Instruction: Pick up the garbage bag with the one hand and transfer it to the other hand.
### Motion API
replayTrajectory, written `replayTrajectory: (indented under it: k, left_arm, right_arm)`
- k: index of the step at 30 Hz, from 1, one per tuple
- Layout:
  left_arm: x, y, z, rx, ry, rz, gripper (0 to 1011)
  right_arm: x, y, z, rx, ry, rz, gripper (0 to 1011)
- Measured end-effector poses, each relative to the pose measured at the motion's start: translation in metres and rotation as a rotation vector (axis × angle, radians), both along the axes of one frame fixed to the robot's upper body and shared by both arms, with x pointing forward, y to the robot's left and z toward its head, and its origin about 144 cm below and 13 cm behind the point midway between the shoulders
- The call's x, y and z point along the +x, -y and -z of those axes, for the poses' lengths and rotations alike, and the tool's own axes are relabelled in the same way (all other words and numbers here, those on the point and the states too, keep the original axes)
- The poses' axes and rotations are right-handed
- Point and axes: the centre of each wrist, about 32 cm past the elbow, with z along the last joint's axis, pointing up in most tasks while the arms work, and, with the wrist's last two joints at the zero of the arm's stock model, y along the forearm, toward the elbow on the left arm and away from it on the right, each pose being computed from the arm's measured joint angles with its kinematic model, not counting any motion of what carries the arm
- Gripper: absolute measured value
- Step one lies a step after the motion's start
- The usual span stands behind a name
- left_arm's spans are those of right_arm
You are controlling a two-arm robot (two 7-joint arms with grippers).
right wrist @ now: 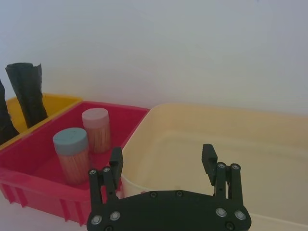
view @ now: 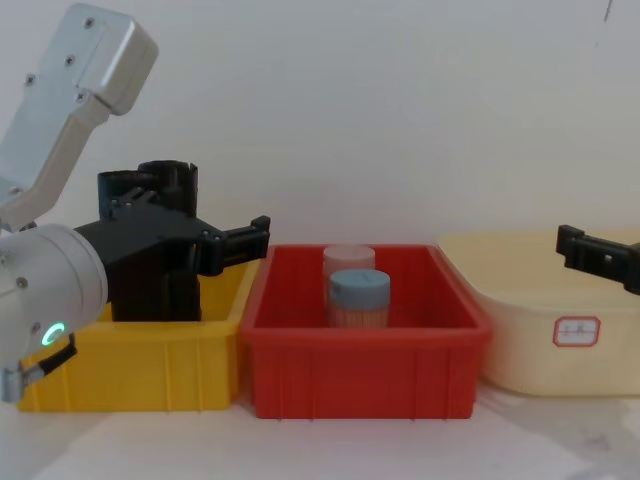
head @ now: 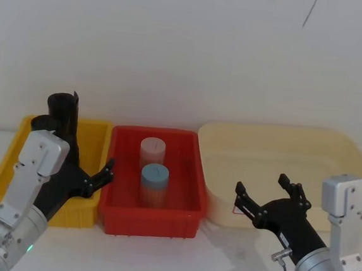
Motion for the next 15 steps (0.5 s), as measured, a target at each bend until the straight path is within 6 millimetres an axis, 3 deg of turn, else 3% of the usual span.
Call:
replayTrajectory:
  k: [15]
  left_arm:
    - [0.0, 0.0, 0.0, 0.0, 0.0, 0.0, 1000]
  right_arm:
    - [0.0, 0.0, 0.0, 0.0, 0.0, 0.0, 1000]
